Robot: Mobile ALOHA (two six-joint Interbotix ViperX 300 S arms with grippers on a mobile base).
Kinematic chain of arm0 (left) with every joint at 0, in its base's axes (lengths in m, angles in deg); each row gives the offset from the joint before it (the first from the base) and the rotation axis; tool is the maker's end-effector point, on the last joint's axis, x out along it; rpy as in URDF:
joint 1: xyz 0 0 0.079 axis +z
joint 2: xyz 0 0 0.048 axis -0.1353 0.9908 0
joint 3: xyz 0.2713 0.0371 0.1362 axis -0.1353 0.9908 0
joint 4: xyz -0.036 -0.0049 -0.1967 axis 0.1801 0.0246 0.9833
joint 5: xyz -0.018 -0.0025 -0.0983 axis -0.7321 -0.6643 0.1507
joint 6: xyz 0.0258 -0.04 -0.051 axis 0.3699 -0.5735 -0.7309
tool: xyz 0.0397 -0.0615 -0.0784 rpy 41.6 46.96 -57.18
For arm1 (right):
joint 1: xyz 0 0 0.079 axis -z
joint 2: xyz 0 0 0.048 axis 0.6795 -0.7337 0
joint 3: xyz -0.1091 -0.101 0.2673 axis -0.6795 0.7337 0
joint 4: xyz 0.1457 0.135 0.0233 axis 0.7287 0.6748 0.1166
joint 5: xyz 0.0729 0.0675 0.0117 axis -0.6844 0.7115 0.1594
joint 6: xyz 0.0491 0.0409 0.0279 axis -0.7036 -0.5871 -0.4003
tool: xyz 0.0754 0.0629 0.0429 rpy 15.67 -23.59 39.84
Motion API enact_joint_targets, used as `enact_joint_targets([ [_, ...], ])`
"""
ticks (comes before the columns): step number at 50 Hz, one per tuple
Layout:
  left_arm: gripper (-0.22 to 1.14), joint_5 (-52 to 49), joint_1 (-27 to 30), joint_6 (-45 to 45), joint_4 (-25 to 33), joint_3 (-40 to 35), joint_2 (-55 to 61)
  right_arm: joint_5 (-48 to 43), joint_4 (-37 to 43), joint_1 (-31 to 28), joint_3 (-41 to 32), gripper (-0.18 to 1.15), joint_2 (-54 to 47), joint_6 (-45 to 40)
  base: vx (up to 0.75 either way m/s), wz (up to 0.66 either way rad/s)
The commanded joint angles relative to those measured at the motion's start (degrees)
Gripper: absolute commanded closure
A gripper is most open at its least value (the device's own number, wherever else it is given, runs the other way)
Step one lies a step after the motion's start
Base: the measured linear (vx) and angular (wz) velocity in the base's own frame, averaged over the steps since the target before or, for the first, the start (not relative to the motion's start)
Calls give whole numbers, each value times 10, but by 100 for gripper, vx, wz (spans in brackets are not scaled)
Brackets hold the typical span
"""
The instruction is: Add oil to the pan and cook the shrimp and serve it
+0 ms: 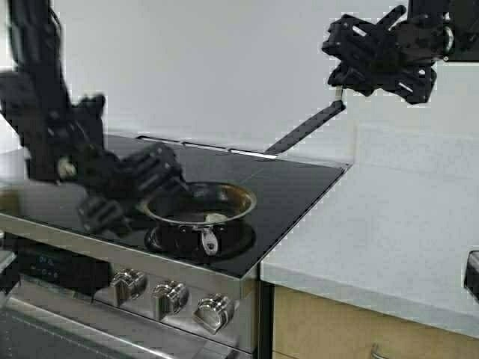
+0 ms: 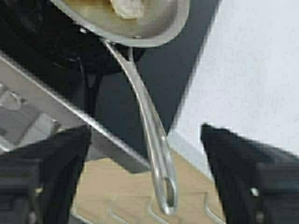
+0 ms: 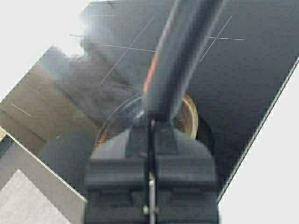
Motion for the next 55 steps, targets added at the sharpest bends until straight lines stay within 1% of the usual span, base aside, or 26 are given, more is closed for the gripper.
enact_joint_targets([
  [1,-10,33,-3,-39,-14,-46,47,-4,2,-1,-12,89,7,0,0,0],
  [6,-10,51,-3,-76,-36,-86,85,-4,2,-1,-12,89,8,0,0,0],
  [12,-10,57,-3,-118,-47,-123,120,-4,2,-1,-12,89,8,0,0,0],
  [25,-10,90,-3,-167,-62,-190,185,-4,2,-1,-11,89,8,0,0,0],
  [33,-10,127,-3,-221,-81,-224,220,-4,2,-1,-9,89,8,0,0,0],
  [43,-10,173,-3,-297,-86,-258,261,-4,3,0,-9,89,8,-1,0,0],
  [48,-9,201,-2,-322,-94,-272,274,-4,3,-1,-9,89,8,-1,0,0],
  [52,-7,222,-3,-338,-99,-280,281,-4,6,-1,-8,89,8,-1,0,0],
  [55,-1,230,-3,-346,-103,-285,282,-4,7,0,-8,89,8,-1,0,0],
])
